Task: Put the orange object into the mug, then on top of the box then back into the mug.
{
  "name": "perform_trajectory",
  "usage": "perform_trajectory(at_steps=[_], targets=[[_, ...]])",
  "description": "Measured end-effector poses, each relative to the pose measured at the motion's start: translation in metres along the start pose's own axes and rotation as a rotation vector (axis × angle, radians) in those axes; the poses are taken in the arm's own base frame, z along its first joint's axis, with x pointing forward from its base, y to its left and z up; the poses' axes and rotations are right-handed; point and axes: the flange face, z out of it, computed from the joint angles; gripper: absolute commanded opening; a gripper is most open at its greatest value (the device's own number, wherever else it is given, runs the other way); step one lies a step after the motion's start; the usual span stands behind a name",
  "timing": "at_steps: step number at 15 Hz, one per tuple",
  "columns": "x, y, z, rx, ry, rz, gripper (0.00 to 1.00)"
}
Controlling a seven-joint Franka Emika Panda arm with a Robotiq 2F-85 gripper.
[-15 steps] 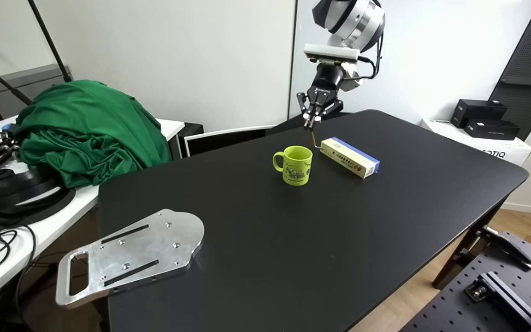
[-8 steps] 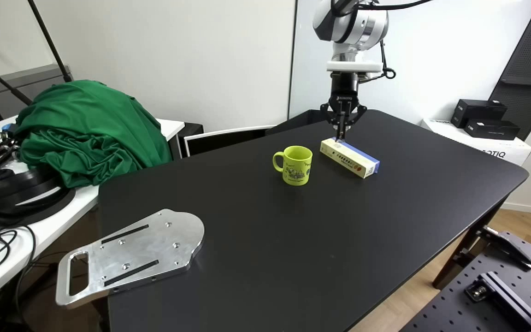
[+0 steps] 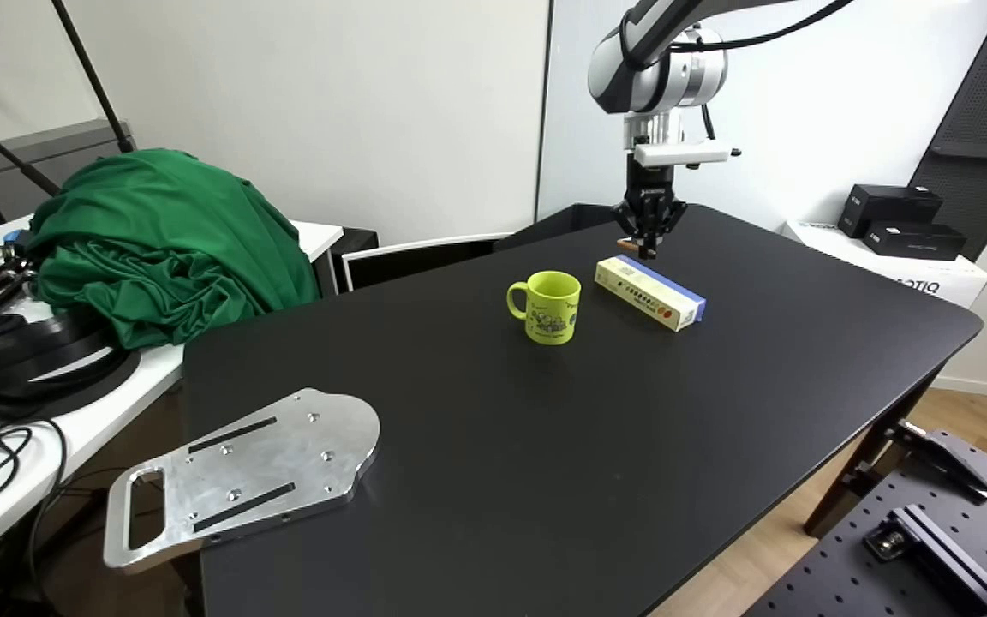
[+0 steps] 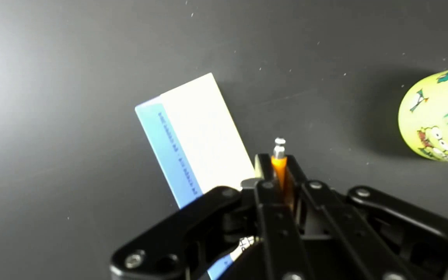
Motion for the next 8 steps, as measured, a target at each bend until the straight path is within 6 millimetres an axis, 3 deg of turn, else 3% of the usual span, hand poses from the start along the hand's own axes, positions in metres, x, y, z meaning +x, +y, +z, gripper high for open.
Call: perform_trajectory(at_steps=[8], targets=[[-0.008, 0.028, 0.03, -0.007, 0.125, -0.142, 0.02]])
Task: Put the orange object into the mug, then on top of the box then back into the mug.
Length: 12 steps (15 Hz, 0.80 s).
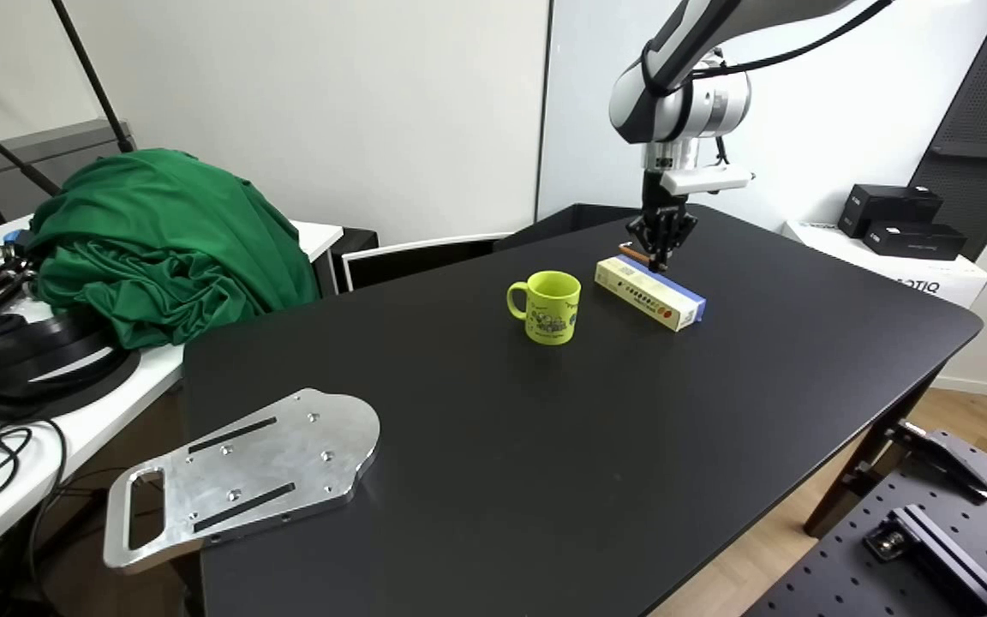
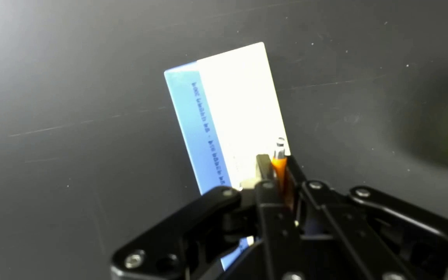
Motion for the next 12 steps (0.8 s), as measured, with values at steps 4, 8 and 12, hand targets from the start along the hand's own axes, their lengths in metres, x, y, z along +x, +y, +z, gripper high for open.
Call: perform_trajectory(at_steps=[4, 8, 12], targets=[[-0.015, 0.007, 0.008, 0.005, 0.005, -0.019, 0.02], [-0.029, 0.009, 0.013, 0.011, -0.002, -0.026, 0.41], [-0.035, 0.009, 0.016, 0.015, -0.013, -0.025, 0.68]])
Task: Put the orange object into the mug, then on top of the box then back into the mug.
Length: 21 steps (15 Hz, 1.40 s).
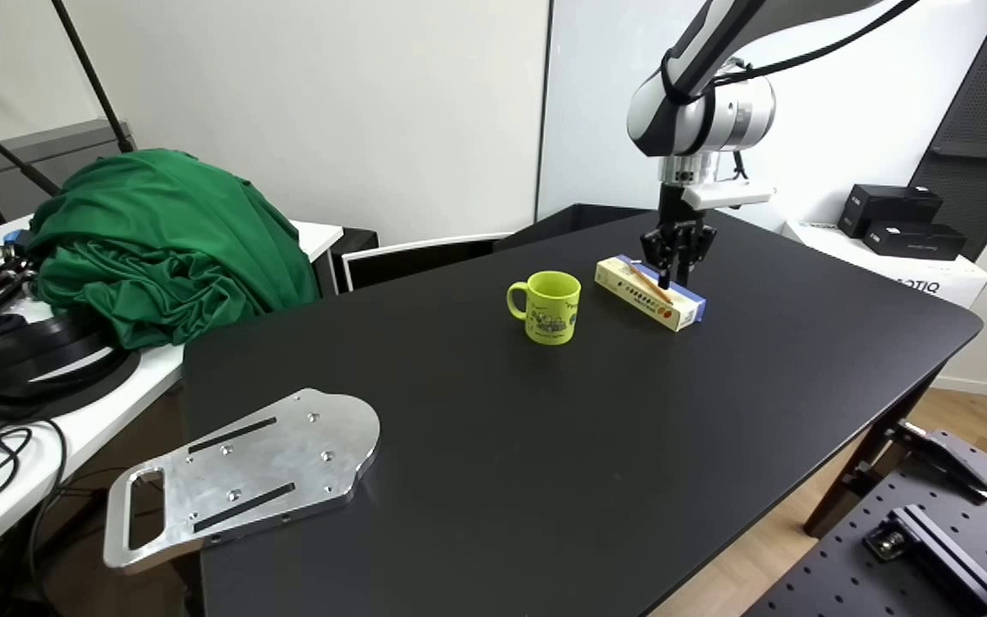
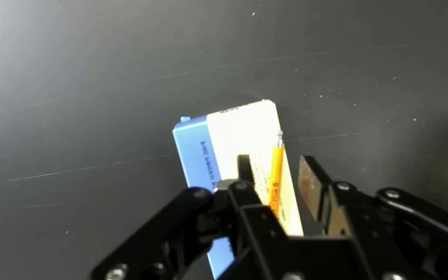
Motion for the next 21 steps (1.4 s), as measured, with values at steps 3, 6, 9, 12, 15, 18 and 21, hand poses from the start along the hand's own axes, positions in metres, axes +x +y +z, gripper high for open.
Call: perform_trajectory(at_steps=[3, 6, 9, 12, 15, 18, 21], targets=[[-0.002, -0.001, -0.003, 0.002, 0.001, -0.001, 0.89], [-0.002, 0.0, -0.007, 0.005, 0.008, 0.006, 1.0], [0.0, 0.001, -0.011, 0.02, 0.013, 0.051, 1.0], [0.004, 0.002, -0.018, 0.036, 0.03, 0.122, 1.0], [0.012, 0.002, -0.024, 0.048, 0.049, 0.173, 1.0], [0.022, 0.002, -0.027, 0.059, 0.075, 0.192, 1.0], [0.033, 0.006, -0.027, 0.055, 0.126, 0.201, 1.0]])
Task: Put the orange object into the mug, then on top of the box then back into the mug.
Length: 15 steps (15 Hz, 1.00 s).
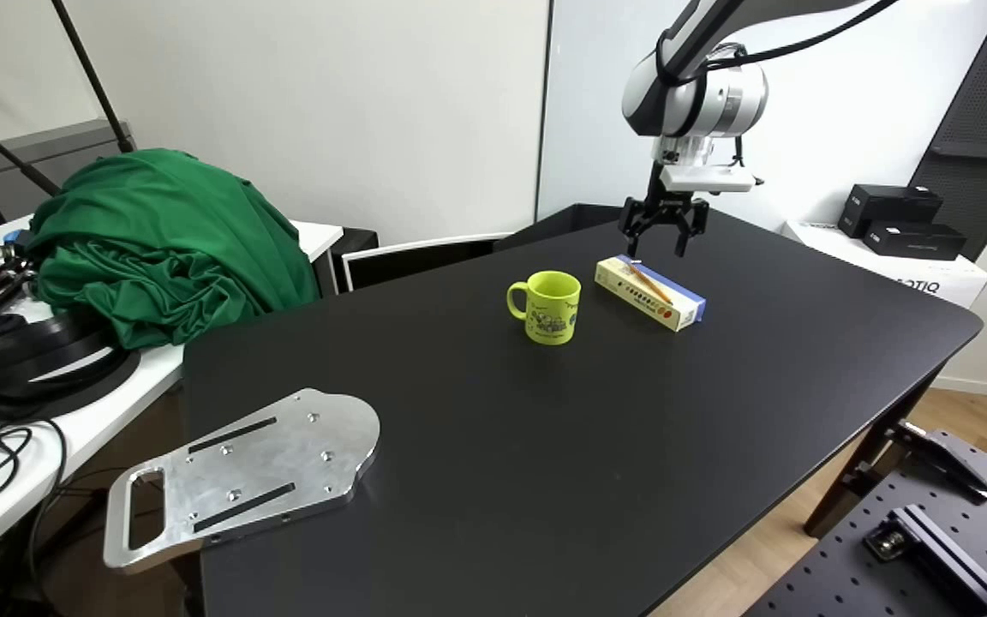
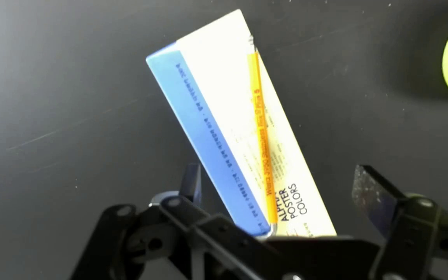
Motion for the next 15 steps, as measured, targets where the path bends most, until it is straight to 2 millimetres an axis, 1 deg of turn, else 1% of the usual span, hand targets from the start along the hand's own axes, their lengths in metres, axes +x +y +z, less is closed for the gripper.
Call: perform_trajectory(at_steps=[3, 7, 10, 14, 15], targets=[[0.01, 0.005, 0.007, -0.007, 0.038, 0.006, 1.0], [0.018, 0.009, 0.022, -0.007, 0.048, 0.012, 1.0], [0.021, 0.007, 0.031, -0.009, 0.051, 0.008, 1.0], [0.024, 0.001, 0.039, -0.006, 0.054, 0.0, 1.0], [0.024, 0.0, 0.04, -0.005, 0.053, -0.001, 0.86]])
